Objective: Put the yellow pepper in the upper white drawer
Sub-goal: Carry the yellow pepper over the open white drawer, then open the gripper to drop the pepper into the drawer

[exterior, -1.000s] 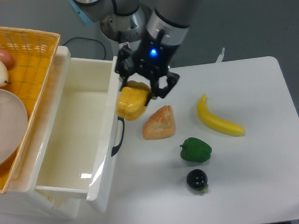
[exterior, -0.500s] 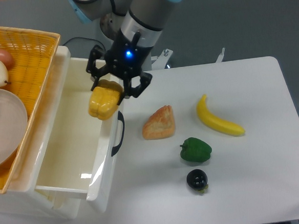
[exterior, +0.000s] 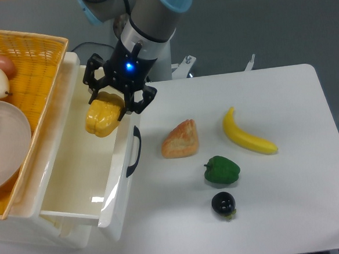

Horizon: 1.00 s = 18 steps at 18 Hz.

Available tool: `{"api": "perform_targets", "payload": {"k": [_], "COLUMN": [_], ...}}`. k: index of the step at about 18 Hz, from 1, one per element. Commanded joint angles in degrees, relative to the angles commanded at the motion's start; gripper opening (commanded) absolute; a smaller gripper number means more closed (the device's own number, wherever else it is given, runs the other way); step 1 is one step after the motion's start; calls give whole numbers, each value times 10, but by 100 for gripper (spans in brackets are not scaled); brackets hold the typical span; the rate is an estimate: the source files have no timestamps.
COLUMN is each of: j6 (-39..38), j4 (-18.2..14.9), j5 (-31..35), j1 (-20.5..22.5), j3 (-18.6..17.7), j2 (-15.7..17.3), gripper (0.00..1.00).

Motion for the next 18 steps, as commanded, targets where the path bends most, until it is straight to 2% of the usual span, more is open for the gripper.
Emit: {"api": "perform_targets", "payload": {"k": [5, 7, 12, 13, 14, 18], "j6": [20, 27, 26, 28, 26, 26], "j4": [2, 2, 3, 4, 4, 4], "j5": [-3, -5, -5, -6, -6, -6], "j1": [-1, -2, -9, -9, -9, -7], "j3": [-2, -3, -2, -2, -2, 1], "j2": [-2, -2, -3, -3, -3, -4], "gripper": [72, 73, 83, 94, 98, 98]}}
